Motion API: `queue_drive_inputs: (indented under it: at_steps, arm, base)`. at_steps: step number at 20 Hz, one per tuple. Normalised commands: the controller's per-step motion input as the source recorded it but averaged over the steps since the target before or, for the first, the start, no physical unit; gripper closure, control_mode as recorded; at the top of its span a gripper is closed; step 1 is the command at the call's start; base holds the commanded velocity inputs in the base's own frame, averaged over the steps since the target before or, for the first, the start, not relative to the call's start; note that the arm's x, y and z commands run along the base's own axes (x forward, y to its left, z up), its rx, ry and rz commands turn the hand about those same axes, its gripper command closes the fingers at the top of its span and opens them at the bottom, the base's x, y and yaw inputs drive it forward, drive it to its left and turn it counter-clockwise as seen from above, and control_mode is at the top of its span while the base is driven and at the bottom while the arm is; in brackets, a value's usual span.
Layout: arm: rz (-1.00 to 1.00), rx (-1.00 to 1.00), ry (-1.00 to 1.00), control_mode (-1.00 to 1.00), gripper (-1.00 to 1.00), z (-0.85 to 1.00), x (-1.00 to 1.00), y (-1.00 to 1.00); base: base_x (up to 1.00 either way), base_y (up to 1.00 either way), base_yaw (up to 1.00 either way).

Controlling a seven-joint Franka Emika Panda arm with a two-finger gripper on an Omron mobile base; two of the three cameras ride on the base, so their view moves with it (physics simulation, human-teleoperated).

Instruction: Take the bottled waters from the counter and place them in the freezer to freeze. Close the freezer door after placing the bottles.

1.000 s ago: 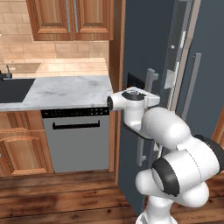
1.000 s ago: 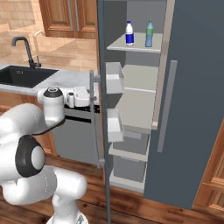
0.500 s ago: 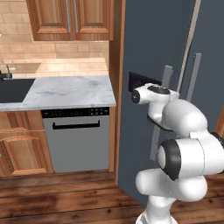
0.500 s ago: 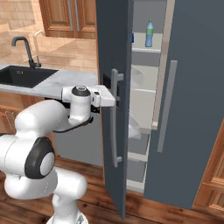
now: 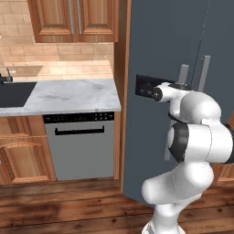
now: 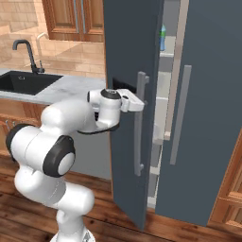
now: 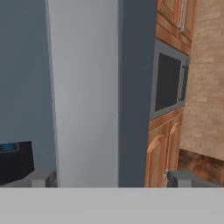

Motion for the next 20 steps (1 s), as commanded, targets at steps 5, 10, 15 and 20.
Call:
queue_drive_inputs:
  at_steps: [5,10,15,20]
  arm:
    - [0.02,0.0,0.0,-1.0,-1.0,-0.05,0.33,-0.71]
    - [0.02,0.0,0.0,-1.0,-1.0,-0.05,0.3,-0.61]
    - [0.01,0.0,0.0,-1.0,-1.0,-0.09,0.25,-0.54]
    - [0.01,0.0,0.0,-1.0,-1.0,-0.13,0.26,-0.5]
  base:
    - [0.0,0.0,0.0]
    - [0.0,0.0,0.0]
    - [0.0,0.0,0.0]
    - [0.0,0.0,0.0]
